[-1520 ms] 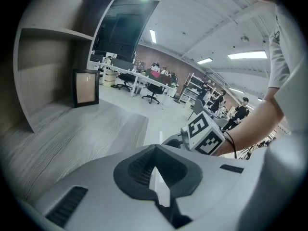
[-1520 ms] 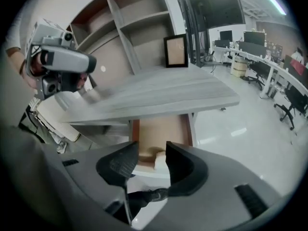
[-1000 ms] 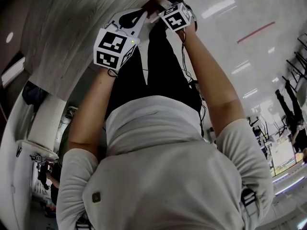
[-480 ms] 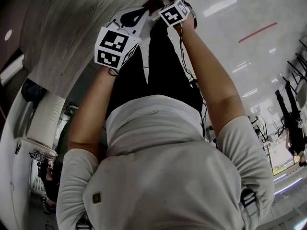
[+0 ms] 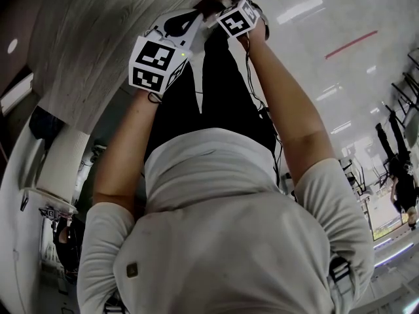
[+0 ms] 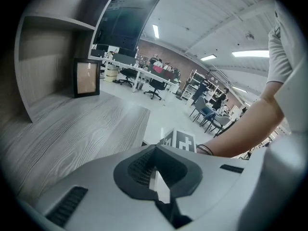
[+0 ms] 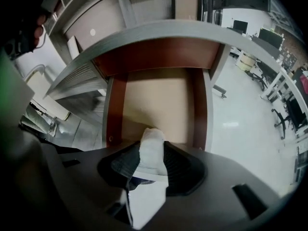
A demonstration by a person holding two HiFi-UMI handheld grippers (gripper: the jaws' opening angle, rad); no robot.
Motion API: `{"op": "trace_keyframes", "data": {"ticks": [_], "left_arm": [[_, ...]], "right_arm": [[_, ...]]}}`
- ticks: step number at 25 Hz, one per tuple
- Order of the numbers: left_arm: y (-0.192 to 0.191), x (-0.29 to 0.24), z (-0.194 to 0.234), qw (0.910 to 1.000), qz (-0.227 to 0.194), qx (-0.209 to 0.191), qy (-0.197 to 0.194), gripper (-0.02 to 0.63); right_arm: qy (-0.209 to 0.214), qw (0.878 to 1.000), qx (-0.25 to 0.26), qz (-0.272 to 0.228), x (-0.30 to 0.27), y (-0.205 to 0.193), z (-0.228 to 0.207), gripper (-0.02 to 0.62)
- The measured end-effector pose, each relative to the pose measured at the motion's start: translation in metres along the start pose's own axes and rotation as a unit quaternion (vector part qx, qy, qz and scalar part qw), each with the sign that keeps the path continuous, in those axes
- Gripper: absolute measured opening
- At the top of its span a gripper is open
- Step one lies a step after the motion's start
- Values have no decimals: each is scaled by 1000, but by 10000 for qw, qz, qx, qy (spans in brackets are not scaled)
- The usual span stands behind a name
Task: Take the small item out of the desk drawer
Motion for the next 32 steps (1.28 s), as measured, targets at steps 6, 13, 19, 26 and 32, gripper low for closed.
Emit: {"op": "trace_keyframes", "data": {"ticks": [6, 13, 19, 26, 32], "left_arm": [[14, 13, -6, 9999, -115, -75, 11, 15], [33, 35, -20, 9992, -215, -344, -3, 15], [52, 56, -33, 9981, -367, -487, -94, 15], [74, 92, -38, 9952, -653, -723, -79, 15], [88, 121, -37, 9937, -823, -748, -130, 15]], "right_arm": [[64, 9996, -49, -289, 32, 6, 4, 160], [60, 9976, -198, -667, 82, 8, 5, 160], [-57, 9919, -496, -1168, 140, 14, 11, 160], [-148, 9840, -573, -1683, 204, 31, 39, 160], [-369, 9737, -431, -2206, 259, 45, 64, 160]]}}
Point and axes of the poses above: the fingertips, and each gripper's own axes: x backward along the fingers, z to its left, y out of its top, the point moved 10 cm from there along x, backward along the fingers, and after that the axes turned 6 degrees about y, right-handed, at the moved point
